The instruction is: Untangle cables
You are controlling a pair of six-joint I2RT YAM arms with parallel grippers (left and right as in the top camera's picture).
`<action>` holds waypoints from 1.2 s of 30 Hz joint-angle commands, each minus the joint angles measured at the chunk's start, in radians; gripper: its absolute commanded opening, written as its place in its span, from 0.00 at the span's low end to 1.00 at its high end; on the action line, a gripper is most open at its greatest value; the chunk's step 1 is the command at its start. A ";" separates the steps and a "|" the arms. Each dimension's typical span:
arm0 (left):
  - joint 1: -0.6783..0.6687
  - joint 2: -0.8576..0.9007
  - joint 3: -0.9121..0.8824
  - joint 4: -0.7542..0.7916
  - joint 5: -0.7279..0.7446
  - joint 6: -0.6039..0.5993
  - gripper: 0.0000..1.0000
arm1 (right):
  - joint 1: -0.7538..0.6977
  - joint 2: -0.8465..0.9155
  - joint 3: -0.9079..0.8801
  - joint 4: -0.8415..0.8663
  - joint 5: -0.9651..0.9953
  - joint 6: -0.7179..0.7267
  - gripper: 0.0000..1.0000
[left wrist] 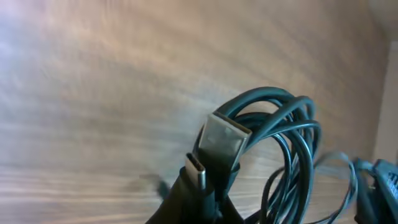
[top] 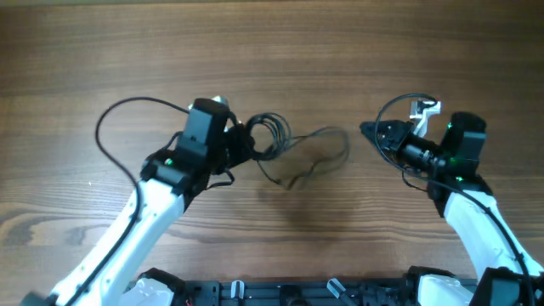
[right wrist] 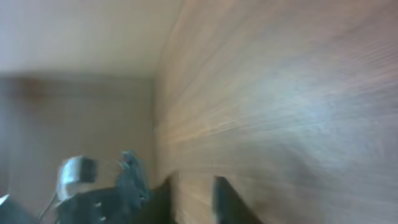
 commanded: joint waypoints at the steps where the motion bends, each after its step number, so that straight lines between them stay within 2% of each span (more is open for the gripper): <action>1: 0.006 -0.104 -0.002 0.002 -0.117 0.220 0.04 | 0.019 -0.012 0.007 -0.099 0.025 -0.142 0.48; 3: 0.006 -0.137 -0.002 -0.011 -0.214 0.219 0.04 | 0.022 -0.012 0.007 -0.165 0.015 -0.254 0.72; 4: 0.006 -0.150 -0.002 -0.014 -0.236 0.222 0.04 | 0.022 -0.012 0.007 -0.176 -0.045 -0.326 0.77; 7: 0.006 -0.158 -0.002 -0.011 -0.237 0.299 0.04 | 0.065 -0.012 0.007 -0.168 -0.235 -0.512 0.78; 10: 0.006 -0.153 -0.002 -0.015 -0.227 0.348 0.04 | 0.177 -0.012 0.007 -0.140 -0.250 -0.578 0.77; 13: 0.006 -0.149 -0.003 -0.027 -0.225 0.454 0.04 | 0.362 -0.012 0.007 0.001 -0.229 -0.568 0.77; 15: 0.006 -0.149 -0.003 -0.042 -0.225 0.492 0.04 | 0.465 -0.012 0.007 0.068 -0.114 -0.513 0.78; 19: 0.006 -0.142 -0.003 -0.094 -0.193 0.523 0.04 | 0.612 -0.012 0.007 0.082 0.151 -0.415 0.78; 22: 0.006 -0.136 -0.003 -0.109 -0.063 0.563 0.04 | 0.655 -0.012 0.007 0.134 0.193 -0.357 0.74; 24: 0.006 -0.129 -0.003 -0.108 -0.059 0.547 0.04 | 0.658 -0.012 0.007 0.174 0.219 -0.276 0.73; 30: 0.006 -0.121 -0.003 -0.109 -0.003 0.533 0.04 | 0.658 -0.012 0.007 0.101 0.396 -0.269 0.72; 36: 0.006 -0.120 -0.003 -0.145 0.057 0.808 0.04 | 0.658 -0.012 0.007 0.217 0.244 -0.288 0.84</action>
